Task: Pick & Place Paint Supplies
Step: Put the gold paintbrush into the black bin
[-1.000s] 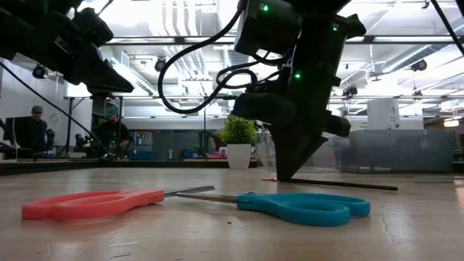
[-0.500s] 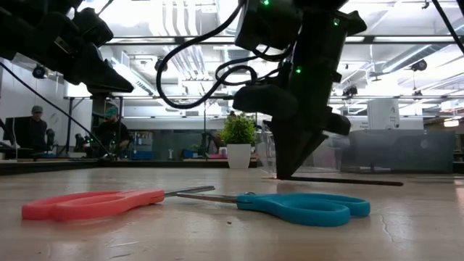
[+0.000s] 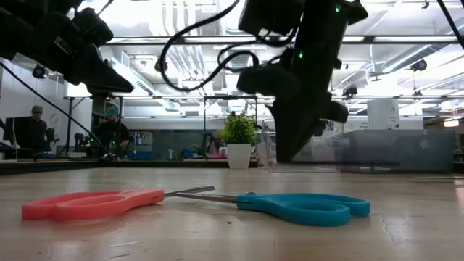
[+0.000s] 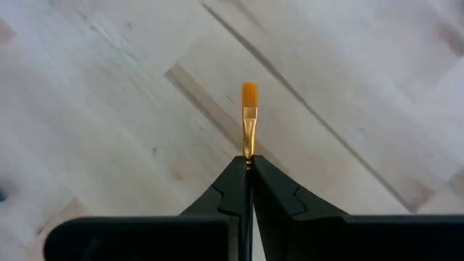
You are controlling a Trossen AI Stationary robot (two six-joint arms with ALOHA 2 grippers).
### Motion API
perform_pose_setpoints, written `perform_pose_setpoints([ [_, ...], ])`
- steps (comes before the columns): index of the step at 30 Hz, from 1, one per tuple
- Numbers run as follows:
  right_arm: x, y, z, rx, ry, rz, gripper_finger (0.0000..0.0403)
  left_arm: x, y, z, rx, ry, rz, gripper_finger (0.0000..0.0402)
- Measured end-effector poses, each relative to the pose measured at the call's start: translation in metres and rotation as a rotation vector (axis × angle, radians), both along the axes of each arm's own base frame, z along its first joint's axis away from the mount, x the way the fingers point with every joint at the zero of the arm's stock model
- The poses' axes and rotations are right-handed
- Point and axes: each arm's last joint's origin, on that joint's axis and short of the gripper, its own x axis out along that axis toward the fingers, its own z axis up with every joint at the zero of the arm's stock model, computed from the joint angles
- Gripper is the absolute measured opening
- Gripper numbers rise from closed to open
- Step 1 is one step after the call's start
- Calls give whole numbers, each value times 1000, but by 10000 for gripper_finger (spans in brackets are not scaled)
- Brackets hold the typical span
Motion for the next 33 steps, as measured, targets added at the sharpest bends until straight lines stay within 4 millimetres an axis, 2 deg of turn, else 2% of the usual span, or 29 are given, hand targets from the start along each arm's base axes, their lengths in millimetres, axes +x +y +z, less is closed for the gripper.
perform_pose_setpoints([
  [4, -8, -4, 22, -7, -18, 30, 15, 0, 0, 0, 0, 3, 0, 62],
  [8, -27, -11, 52, -52, 17, 107, 15, -1, 0, -1, 1, 13, 0, 62],
  [17, -100, -36, 117, -151, 215, 183, 15, -1, 0, -2, 1, 24, 0, 62],
  [22, -138, -48, 146, -267, 253, 172, 15, -1, 0, -3, 2, 30, 0, 62],
  [24, -149, -53, 155, -314, 263, 202, 15, -1, 0, -3, 1, 30, 0, 62],
  [28, -161, -63, 165, -367, 289, 378, 15, -2, 0, -3, 2, 37, 0, 62],
  [33, -168, -81, 166, -373, 373, 428, 15, -2, 0, -4, 2, 45, 0, 62],
])
